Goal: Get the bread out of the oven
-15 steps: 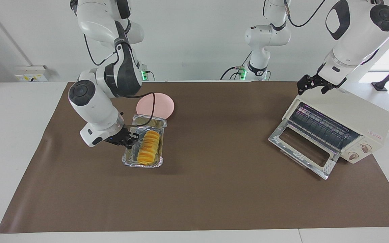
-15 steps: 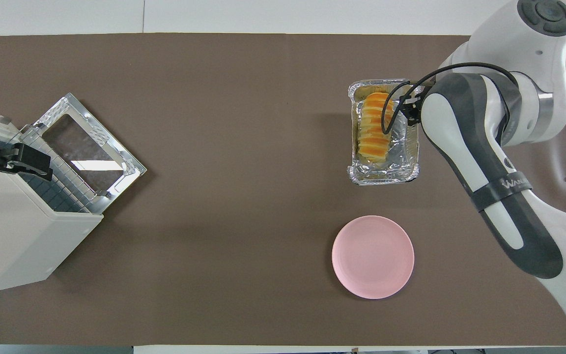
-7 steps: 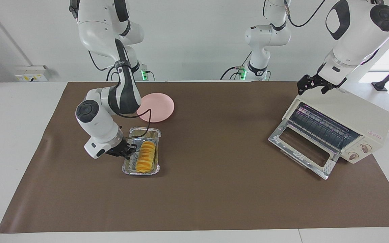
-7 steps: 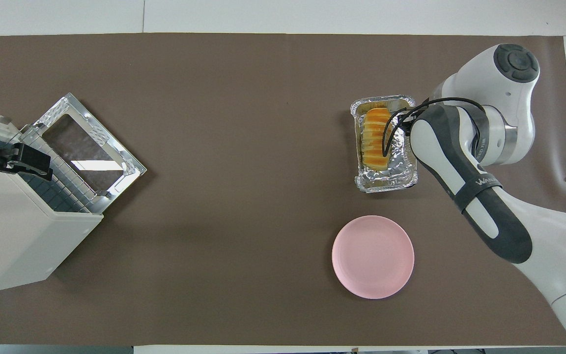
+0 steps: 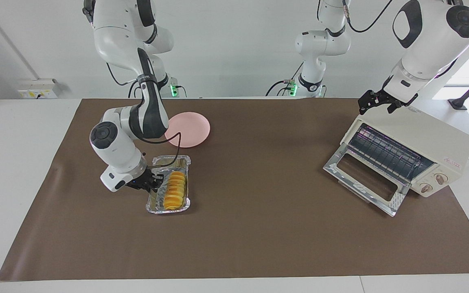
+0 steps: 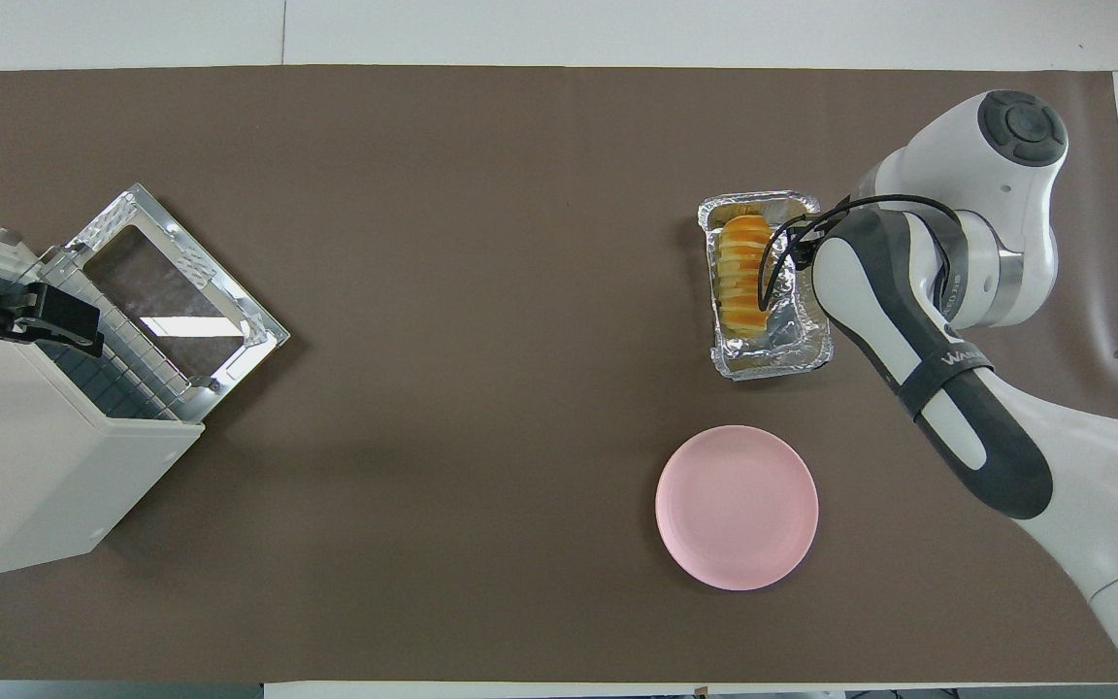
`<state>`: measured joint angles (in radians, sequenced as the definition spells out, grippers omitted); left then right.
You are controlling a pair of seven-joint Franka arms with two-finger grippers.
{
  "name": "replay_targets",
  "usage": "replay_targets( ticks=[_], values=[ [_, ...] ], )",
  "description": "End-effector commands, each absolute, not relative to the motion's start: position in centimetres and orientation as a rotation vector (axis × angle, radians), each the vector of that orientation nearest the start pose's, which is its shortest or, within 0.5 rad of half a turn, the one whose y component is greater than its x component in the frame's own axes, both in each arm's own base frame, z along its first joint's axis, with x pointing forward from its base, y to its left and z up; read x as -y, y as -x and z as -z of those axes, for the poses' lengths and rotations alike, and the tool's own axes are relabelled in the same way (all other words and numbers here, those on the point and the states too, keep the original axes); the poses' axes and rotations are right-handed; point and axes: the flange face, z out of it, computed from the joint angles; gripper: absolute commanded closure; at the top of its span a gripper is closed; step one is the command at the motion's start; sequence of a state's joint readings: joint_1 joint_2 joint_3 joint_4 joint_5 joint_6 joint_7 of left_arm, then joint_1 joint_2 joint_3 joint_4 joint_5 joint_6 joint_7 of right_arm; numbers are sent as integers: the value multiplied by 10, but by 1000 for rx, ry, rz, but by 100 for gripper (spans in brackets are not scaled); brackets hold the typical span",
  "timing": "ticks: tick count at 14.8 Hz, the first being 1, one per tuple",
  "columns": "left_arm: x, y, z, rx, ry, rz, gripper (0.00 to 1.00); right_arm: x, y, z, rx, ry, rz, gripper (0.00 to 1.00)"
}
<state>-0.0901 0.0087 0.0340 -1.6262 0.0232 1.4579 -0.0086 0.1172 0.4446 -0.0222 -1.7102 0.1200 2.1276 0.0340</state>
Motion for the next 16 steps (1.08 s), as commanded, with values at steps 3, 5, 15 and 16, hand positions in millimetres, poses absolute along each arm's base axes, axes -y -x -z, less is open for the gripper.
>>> replay_targets(
  ticks=[3, 5, 15, 16],
  values=[
    [26, -535, -589, -71, 3108, -248, 0, -70, -653, -343, -41, 3030, -42, 0],
    [26, -535, -589, -71, 3108, -248, 0, -74, -657, -364, -33, 3028, -43, 0],
    [26, -535, -589, -71, 3108, -248, 0, -133, -655, -356, -82, 3132, -59, 0],
    [25, -535, -590, -69, 3109, -245, 0, -130, -655, -353, -66, 3152, -60, 0]
  ],
)
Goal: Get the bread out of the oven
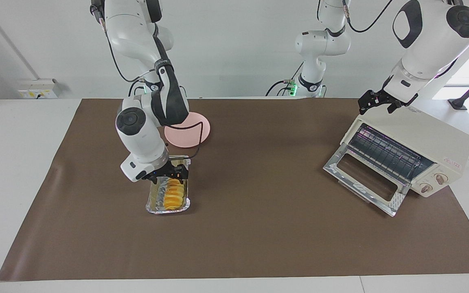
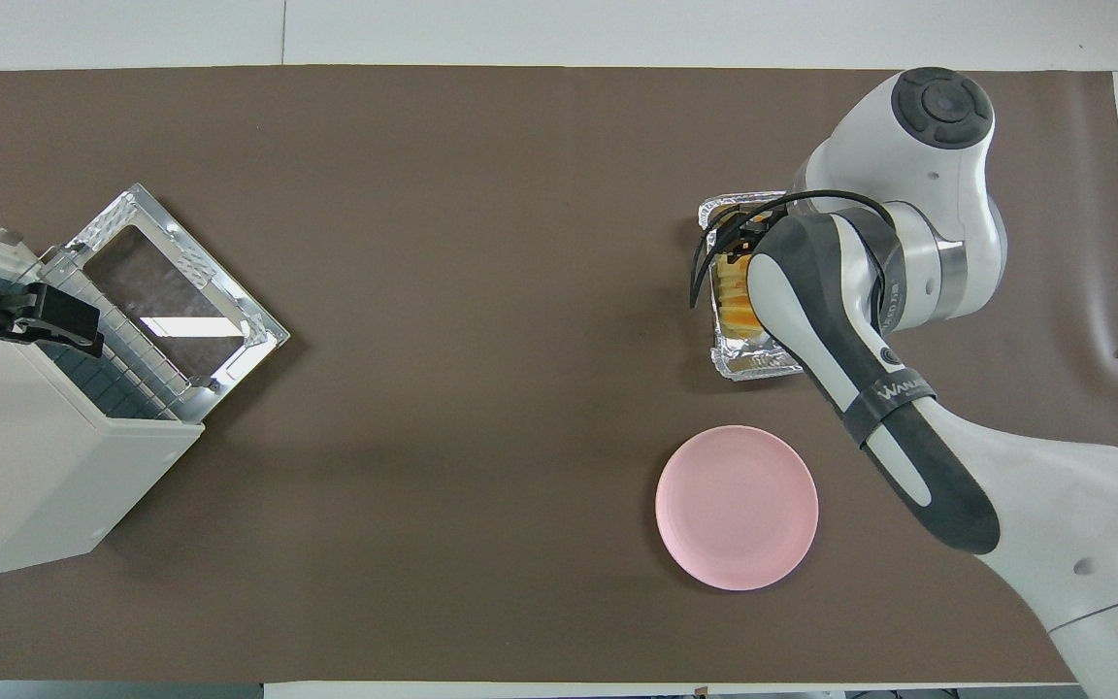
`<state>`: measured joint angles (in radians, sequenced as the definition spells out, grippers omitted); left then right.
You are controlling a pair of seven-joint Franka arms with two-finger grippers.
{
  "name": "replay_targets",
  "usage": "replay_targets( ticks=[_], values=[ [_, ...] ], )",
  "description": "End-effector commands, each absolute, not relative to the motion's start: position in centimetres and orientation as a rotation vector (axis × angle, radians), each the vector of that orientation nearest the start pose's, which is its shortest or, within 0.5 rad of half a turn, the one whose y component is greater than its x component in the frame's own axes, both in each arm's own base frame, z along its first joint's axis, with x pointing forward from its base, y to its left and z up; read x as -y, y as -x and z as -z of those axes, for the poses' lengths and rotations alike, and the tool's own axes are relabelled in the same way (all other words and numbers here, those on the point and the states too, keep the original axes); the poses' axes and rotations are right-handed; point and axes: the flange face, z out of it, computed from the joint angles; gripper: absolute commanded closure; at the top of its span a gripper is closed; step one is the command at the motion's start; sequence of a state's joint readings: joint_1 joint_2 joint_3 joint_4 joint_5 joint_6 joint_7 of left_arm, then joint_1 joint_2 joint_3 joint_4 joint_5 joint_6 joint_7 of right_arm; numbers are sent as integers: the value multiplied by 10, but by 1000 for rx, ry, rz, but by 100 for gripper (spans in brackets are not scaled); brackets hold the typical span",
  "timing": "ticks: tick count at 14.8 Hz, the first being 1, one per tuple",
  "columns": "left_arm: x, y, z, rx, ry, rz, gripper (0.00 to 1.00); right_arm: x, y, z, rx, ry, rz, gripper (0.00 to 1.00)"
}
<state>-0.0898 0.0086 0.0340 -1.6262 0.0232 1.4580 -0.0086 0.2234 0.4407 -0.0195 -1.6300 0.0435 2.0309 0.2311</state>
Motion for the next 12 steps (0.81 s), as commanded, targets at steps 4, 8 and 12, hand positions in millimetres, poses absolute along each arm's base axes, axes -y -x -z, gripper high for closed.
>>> replay_targets(
  ticks=[4, 8, 12],
  values=[
    [26, -535, -589, -71, 3108, -248, 0, -152, -647, -328, -63, 3159, -80, 0],
    [26, -535, -589, -71, 3108, -248, 0, -163, -645, -324, -58, 3165, -60, 0],
    [26, -535, -589, -71, 3108, -250, 0, -159, -647, -324, -67, 3169, -78, 0]
  ],
)
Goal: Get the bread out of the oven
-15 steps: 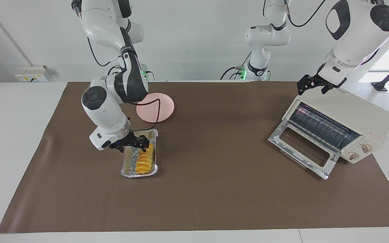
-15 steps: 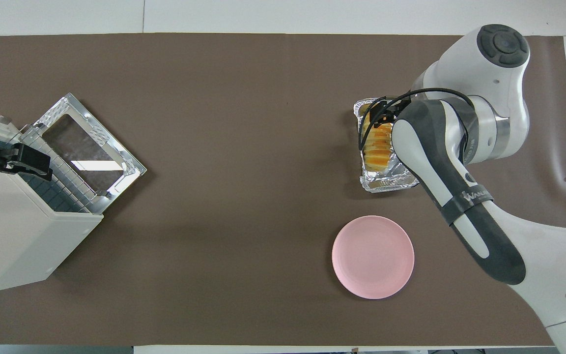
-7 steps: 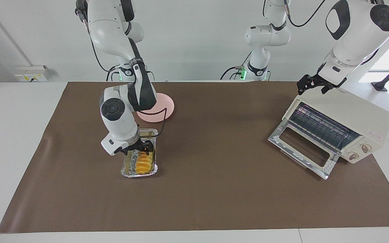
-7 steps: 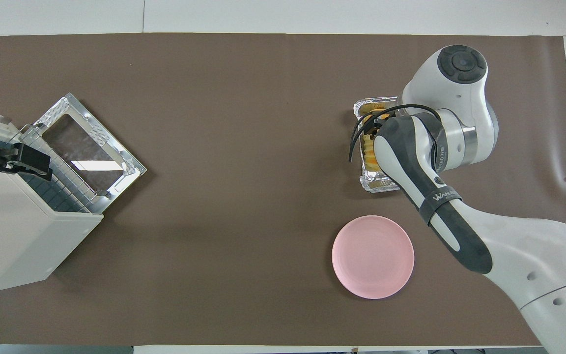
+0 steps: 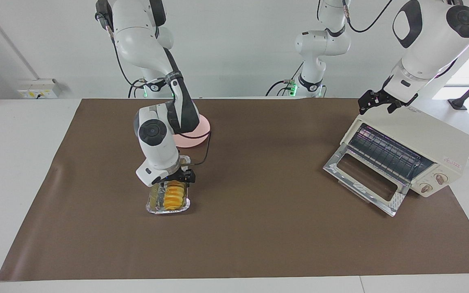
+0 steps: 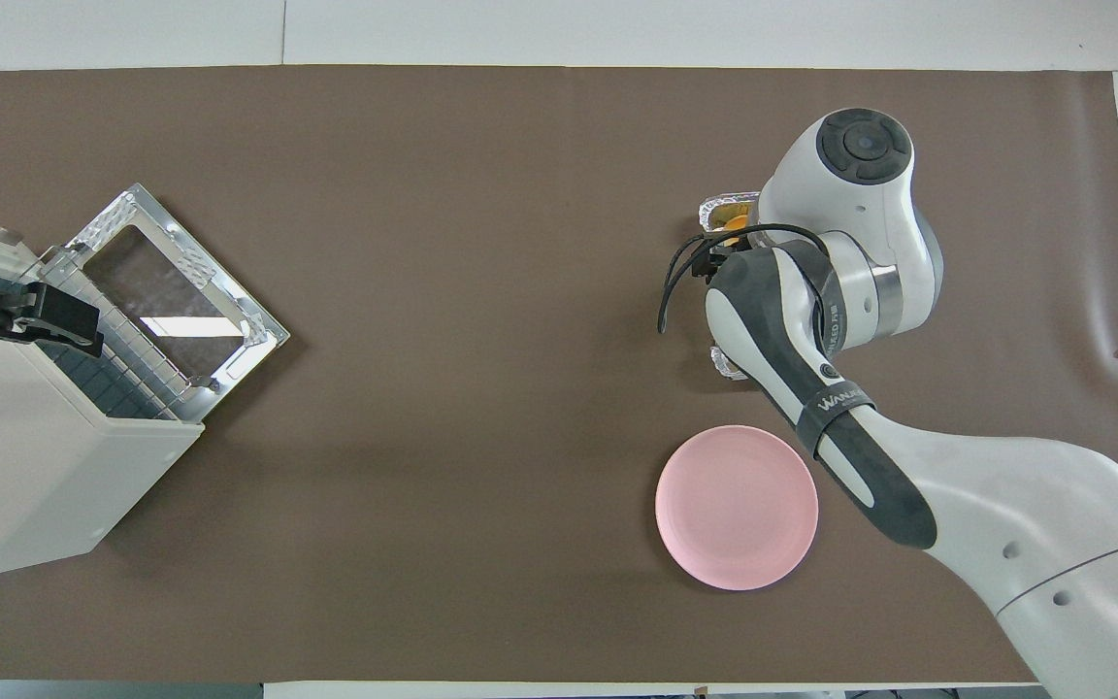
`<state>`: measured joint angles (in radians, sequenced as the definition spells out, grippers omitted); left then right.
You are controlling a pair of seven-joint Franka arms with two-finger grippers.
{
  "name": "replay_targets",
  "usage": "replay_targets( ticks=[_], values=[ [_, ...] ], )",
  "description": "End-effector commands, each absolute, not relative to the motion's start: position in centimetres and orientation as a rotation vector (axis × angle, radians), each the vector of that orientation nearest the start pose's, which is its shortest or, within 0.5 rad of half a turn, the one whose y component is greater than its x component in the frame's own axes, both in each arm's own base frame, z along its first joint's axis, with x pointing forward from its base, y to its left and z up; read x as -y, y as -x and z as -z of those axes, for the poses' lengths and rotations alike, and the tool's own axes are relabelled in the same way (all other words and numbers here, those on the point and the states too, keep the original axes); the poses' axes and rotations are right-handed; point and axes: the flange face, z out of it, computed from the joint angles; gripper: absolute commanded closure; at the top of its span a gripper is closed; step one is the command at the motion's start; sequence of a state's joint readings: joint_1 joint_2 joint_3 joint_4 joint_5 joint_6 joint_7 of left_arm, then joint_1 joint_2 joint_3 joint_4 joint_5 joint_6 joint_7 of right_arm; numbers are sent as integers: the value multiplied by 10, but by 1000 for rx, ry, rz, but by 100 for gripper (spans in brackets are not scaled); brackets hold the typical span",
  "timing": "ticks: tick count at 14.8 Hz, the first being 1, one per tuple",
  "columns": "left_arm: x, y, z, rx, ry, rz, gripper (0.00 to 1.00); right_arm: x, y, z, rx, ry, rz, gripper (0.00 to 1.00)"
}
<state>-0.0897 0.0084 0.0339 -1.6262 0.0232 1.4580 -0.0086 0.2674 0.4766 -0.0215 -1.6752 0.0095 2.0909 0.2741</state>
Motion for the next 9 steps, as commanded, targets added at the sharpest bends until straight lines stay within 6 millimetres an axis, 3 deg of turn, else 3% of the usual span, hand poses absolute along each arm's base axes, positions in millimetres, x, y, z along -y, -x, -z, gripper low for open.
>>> replay_targets(
  ticks=[1, 6, 9],
  values=[
    [25, -535, -589, -69, 3109, -248, 0, -158, -648, -327, -74, 3168, -88, 0],
    [26, -535, -589, -71, 3108, -250, 0, -161, -655, -348, -94, 3155, -120, 0],
    [26, -535, -589, -71, 3108, -248, 0, -156, -648, -328, -88, 3163, -132, 0]
  ],
)
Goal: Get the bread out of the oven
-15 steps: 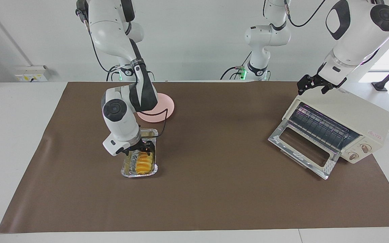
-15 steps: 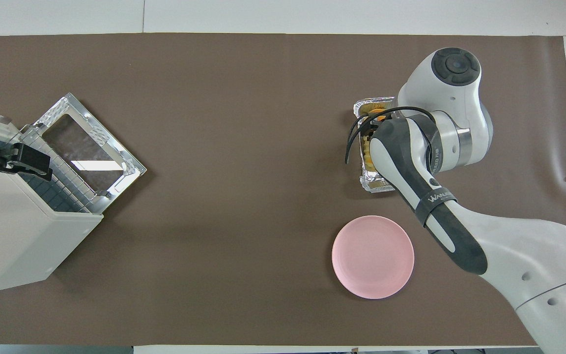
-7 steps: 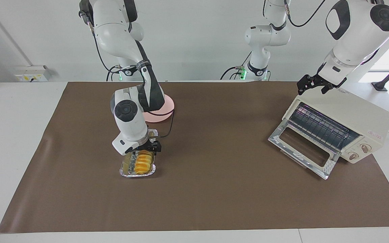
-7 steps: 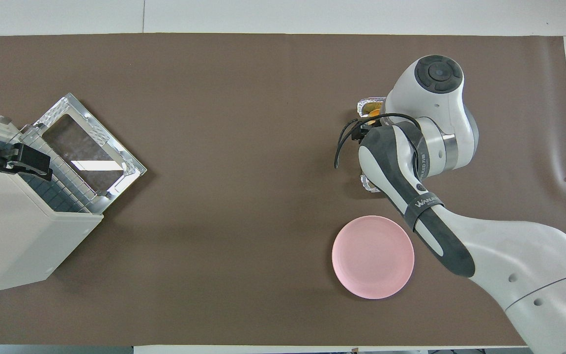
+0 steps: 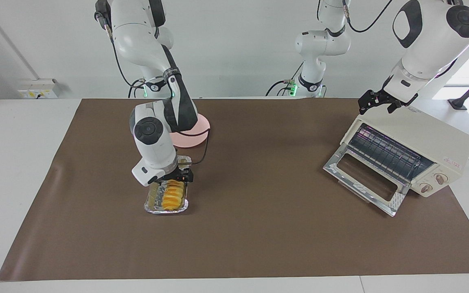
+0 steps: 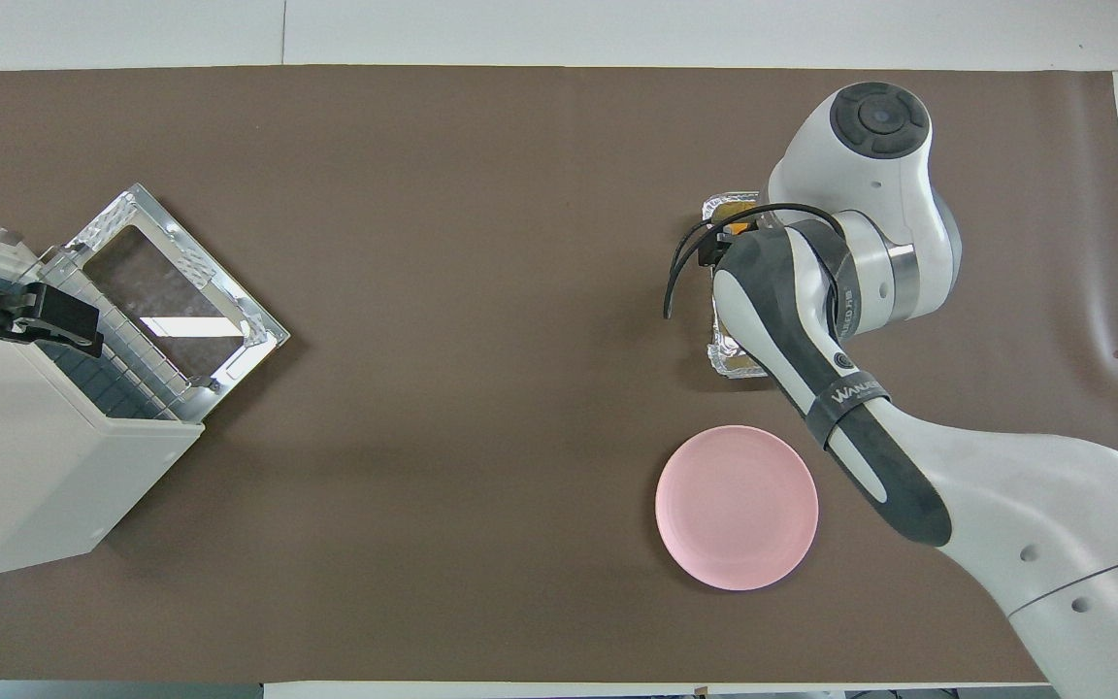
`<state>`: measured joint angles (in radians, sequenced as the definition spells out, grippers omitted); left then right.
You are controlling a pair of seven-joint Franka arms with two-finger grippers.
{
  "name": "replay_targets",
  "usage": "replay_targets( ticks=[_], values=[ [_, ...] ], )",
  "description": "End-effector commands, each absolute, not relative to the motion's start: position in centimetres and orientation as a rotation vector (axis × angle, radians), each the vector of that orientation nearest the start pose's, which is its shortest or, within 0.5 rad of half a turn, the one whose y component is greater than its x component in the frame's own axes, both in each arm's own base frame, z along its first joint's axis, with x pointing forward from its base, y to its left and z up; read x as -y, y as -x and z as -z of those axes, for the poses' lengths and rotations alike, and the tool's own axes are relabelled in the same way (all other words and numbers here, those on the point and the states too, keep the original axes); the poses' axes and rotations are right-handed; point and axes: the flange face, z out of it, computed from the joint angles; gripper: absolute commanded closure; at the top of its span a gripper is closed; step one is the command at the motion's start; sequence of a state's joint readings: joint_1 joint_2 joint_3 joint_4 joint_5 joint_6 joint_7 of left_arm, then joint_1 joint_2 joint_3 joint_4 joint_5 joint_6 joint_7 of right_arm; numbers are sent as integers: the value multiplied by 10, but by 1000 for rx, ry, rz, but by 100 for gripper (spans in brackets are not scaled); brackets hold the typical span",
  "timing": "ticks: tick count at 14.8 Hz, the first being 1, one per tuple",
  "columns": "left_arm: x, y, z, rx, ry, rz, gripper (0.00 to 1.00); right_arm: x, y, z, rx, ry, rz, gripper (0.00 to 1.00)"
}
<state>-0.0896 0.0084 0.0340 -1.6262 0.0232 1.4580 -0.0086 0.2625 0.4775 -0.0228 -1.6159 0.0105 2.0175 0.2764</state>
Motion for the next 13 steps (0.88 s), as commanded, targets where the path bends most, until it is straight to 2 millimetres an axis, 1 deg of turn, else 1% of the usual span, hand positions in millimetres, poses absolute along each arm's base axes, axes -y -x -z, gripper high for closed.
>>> replay_targets(
  ticks=[1, 5, 7, 9, 10, 11, 12, 13],
  values=[
    [26, -535, -589, -71, 3108, -248, 0, -154, -644, -322, -80, 3169, -145, 0],
    [26, -535, -589, -71, 3108, -250, 0, -153, -644, -323, -76, 3171, -147, 0],
    [26, -535, -589, -71, 3108, -250, 0, -153, -644, -319, -78, 3167, -119, 0],
    [26, -535, -589, -71, 3108, -250, 0, -152, -636, -296, -82, 3161, -69, 0],
    [26, -535, -589, -71, 3108, -250, 0, -151, -632, -289, -80, 3160, -64, 0],
    [25, -535, -589, -69, 3108, -250, 0, -149, -631, -289, -82, 3161, -76, 0],
    [25, -535, -589, -69, 3108, -250, 0, -148, -632, -290, -80, 3161, -74, 9],
    [26, -535, -589, -71, 3108, -250, 0, -147, -633, -290, -82, 3161, -74, 24]
  ],
)
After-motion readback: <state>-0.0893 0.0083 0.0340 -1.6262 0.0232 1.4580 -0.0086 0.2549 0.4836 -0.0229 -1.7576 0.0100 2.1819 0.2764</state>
